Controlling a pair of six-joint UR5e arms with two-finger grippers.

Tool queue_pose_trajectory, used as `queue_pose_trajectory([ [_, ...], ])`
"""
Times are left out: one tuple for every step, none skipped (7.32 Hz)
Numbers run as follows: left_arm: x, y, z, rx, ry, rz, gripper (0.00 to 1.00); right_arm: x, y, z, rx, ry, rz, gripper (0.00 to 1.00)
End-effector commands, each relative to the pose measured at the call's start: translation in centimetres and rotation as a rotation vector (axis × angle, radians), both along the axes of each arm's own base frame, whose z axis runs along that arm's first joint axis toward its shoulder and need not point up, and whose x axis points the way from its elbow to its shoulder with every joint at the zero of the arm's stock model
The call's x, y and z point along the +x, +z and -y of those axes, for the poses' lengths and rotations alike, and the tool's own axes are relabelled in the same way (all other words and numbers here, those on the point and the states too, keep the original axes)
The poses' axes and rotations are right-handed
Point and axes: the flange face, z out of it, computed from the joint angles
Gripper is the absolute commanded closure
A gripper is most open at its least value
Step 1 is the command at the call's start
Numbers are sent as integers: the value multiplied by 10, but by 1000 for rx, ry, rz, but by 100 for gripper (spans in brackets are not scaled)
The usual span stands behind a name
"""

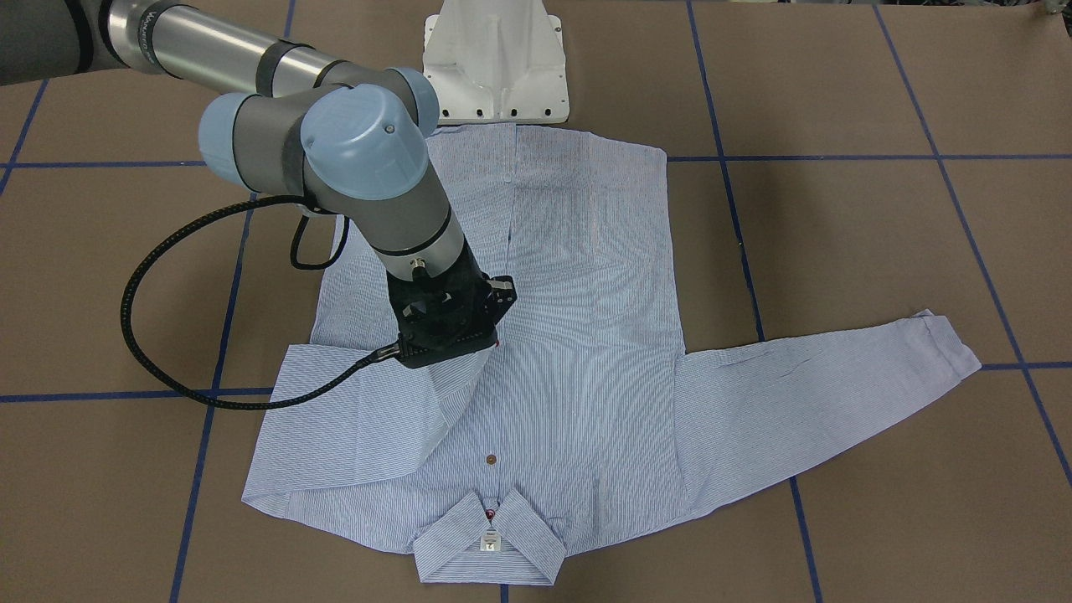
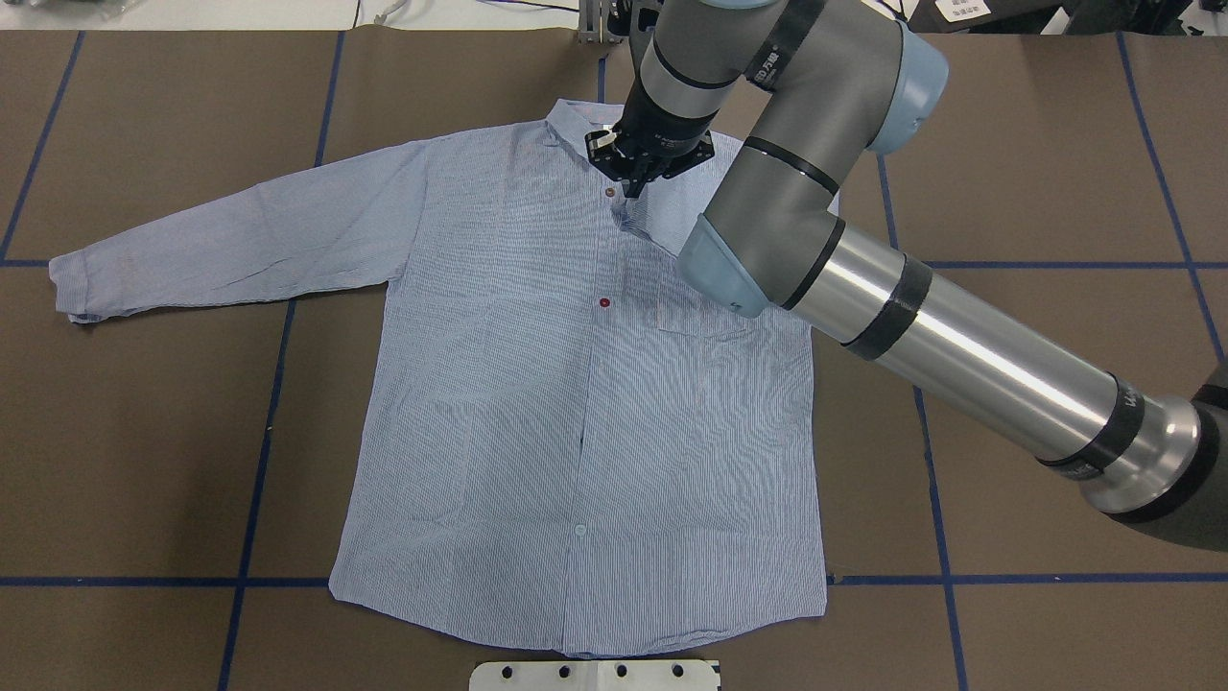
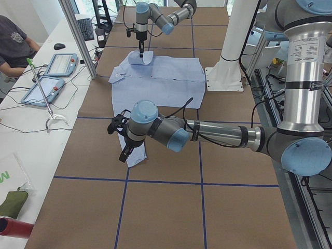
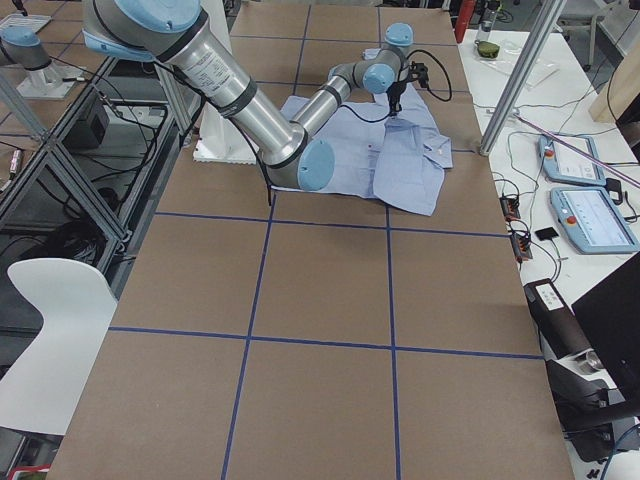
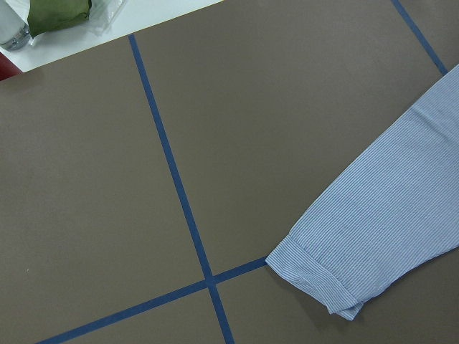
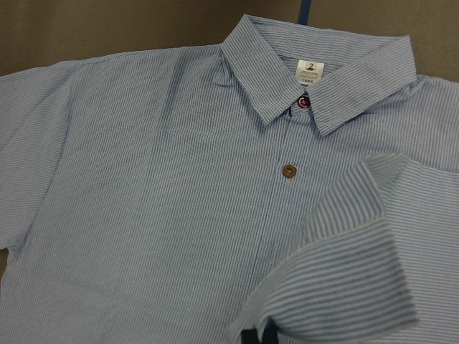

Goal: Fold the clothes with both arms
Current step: 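Carry the held sleeve with the right gripper across the shirt front toward the collar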

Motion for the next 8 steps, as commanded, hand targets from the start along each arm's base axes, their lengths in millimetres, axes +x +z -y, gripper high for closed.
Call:
queue_pose_trajectory([
  [0, 0, 0, -1, 0, 0, 1, -25, -15, 7, 16, 4, -6, 100],
  [0, 1, 0, -2, 0, 0, 1, -29, -20, 4, 21, 1, -3, 100],
  [0, 2, 0, -4, 0, 0, 1, -37, -23, -2, 36, 5, -8, 100],
  [0, 2, 0, -4, 0, 0, 1, -41, -28, -6, 44, 5, -7, 100],
  [0, 2, 0, -4, 0, 0, 1, -46, -32, -11, 55, -2, 1, 100],
  [0, 3, 0, -5, 0, 0, 1, -51, -34, -16, 64, -5, 4, 100],
  [0, 5, 1, -10, 0, 0, 1, -54, -39, -20, 68, -11, 9, 100],
  [0, 4, 1, -8, 0, 0, 1, -62, -45, -28, 79, -24, 24, 100],
])
